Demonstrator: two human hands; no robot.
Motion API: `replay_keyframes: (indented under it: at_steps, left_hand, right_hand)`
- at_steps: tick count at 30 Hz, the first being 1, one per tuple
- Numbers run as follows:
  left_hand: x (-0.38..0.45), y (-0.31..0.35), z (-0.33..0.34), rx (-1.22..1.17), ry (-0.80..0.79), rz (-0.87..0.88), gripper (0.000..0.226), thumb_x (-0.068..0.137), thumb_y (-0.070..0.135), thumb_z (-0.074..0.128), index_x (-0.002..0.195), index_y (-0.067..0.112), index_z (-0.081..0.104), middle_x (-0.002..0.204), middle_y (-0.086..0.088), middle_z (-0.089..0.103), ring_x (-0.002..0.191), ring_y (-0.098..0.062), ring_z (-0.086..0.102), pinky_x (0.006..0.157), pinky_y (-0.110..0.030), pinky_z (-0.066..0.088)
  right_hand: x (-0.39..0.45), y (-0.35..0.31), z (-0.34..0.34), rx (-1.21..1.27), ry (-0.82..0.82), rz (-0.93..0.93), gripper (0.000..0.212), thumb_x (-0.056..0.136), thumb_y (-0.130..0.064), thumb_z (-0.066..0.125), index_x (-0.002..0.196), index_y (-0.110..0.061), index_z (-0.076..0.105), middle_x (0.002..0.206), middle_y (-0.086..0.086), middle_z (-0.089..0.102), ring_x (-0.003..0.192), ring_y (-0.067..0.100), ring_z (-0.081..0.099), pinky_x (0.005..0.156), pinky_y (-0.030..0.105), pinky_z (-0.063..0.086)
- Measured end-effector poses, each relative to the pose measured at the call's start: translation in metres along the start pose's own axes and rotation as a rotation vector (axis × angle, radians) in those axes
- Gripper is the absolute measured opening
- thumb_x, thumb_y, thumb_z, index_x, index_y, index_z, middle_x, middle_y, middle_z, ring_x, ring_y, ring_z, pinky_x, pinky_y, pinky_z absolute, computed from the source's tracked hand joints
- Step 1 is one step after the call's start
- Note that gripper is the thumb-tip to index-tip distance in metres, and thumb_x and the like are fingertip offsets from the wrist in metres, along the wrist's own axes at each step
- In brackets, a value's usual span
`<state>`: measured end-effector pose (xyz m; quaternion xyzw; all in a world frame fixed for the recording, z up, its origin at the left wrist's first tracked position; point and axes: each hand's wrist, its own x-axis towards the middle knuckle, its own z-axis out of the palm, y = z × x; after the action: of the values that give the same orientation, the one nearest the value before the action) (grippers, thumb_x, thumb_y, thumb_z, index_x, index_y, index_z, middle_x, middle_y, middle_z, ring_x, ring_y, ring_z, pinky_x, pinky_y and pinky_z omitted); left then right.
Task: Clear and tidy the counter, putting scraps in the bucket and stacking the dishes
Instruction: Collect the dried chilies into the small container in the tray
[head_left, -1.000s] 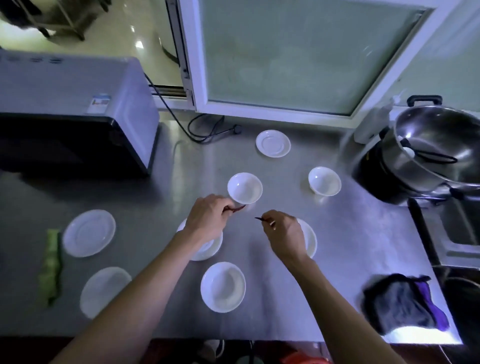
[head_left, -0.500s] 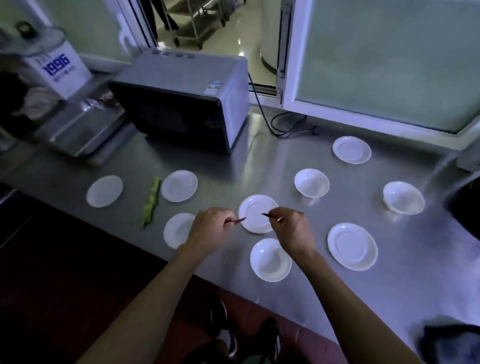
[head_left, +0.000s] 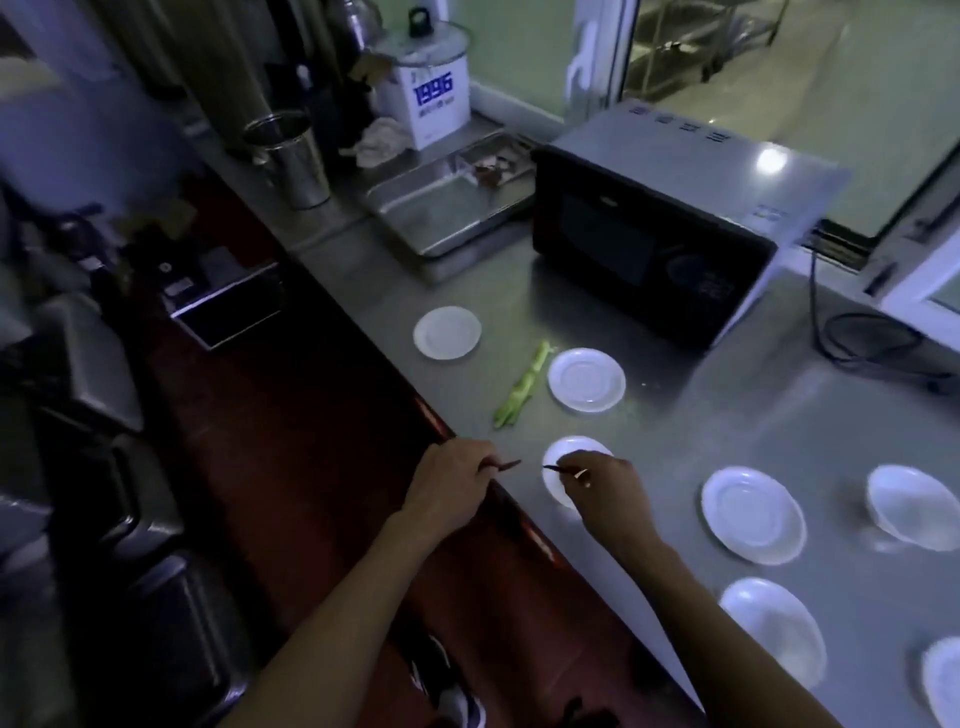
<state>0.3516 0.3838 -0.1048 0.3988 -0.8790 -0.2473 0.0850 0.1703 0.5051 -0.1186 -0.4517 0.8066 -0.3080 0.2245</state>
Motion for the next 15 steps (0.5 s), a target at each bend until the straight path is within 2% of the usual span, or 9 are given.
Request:
replay_keyframes:
  at_steps: [2, 5, 8, 15]
  left_hand:
    - [0.006, -0.032, -0.023, -0.014, 0.042, -0.025, 0.011, 0.091, 0.023, 0.063, 0.098, 0.022, 0.071, 0.104, 0.005, 0.070, 0.102, -0.019, 0.062, 0.090, -0.040, 0.047]
    - [0.019, -0.077, -0.059, -0.017, 0.077, -0.043, 0.015, 0.092, 0.024, 0.062, 0.104, 0.023, 0.071, 0.109, 0.006, 0.069, 0.107, -0.018, 0.059, 0.095, -0.041, 0.044]
    - [0.025, -0.122, -0.090, -0.026, 0.106, -0.072, 0.014, 0.092, 0.024, 0.063, 0.104, 0.024, 0.070, 0.105, 0.007, 0.068, 0.105, -0.017, 0.059, 0.094, -0.042, 0.044]
    - [0.032, -0.199, -0.135, 0.006, 0.118, -0.130, 0.015, 0.094, 0.026, 0.061, 0.107, 0.027, 0.068, 0.106, 0.009, 0.066, 0.104, -0.013, 0.059, 0.095, -0.041, 0.045]
  right_hand:
    - [0.019, -0.032, 0.024, -0.035, -0.012, -0.038, 0.018, 0.085, -0.012, 0.068, 0.096, -0.022, 0.078, 0.091, -0.003, 0.076, 0.083, 0.018, 0.068, 0.074, 0.032, 0.052]
    - [0.052, -0.080, 0.053, -0.068, -0.039, -0.094, 0.019, 0.088, -0.015, 0.066, 0.100, -0.023, 0.078, 0.094, -0.002, 0.076, 0.085, 0.020, 0.069, 0.076, 0.037, 0.054]
    - [0.080, -0.123, 0.078, -0.060, -0.036, -0.142, 0.020, 0.088, -0.014, 0.066, 0.103, -0.022, 0.077, 0.097, -0.003, 0.077, 0.085, 0.018, 0.070, 0.078, 0.036, 0.055]
    - [0.117, -0.179, 0.124, -0.041, -0.066, -0.168, 0.019, 0.086, -0.017, 0.067, 0.100, -0.026, 0.077, 0.096, -0.008, 0.076, 0.085, 0.013, 0.070, 0.081, 0.032, 0.054]
